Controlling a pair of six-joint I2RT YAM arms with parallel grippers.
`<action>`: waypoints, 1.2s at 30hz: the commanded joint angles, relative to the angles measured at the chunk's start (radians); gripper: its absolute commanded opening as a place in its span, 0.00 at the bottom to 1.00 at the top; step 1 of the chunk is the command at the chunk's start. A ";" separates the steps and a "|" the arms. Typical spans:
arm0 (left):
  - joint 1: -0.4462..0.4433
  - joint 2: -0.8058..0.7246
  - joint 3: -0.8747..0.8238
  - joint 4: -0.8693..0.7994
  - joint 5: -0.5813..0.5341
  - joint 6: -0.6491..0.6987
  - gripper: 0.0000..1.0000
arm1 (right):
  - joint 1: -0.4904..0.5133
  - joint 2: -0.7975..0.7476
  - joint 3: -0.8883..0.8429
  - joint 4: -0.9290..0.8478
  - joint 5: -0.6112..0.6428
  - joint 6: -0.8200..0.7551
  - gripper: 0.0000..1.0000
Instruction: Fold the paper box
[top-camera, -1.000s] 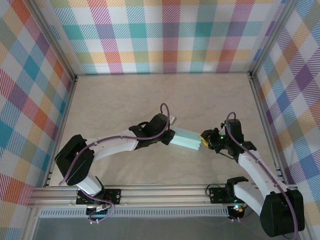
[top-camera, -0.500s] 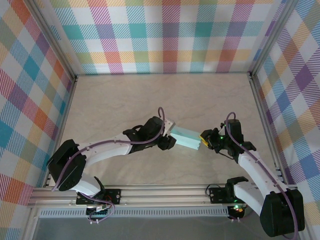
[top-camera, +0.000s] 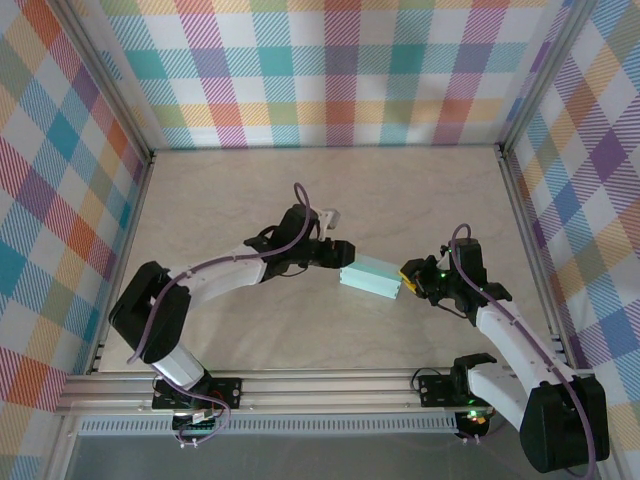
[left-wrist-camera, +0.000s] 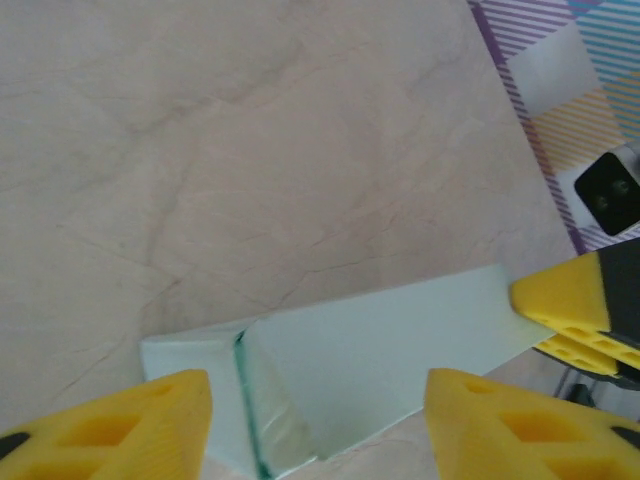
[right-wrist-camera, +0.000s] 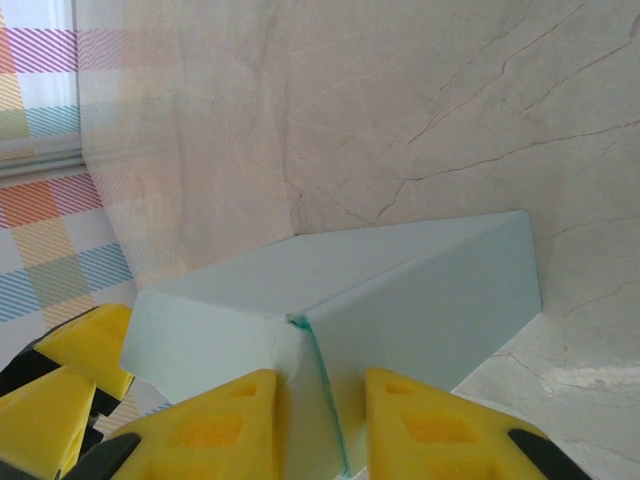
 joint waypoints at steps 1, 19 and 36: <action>0.005 0.032 0.026 -0.006 0.075 -0.047 0.49 | 0.000 0.015 -0.034 -0.063 0.035 -0.020 0.24; 0.054 0.061 -0.193 0.173 0.071 -0.145 0.23 | 0.000 0.030 -0.035 -0.066 0.042 -0.032 0.25; 0.047 0.111 -0.232 0.082 -0.023 -0.117 0.34 | 0.000 0.062 -0.036 -0.073 0.060 -0.084 0.33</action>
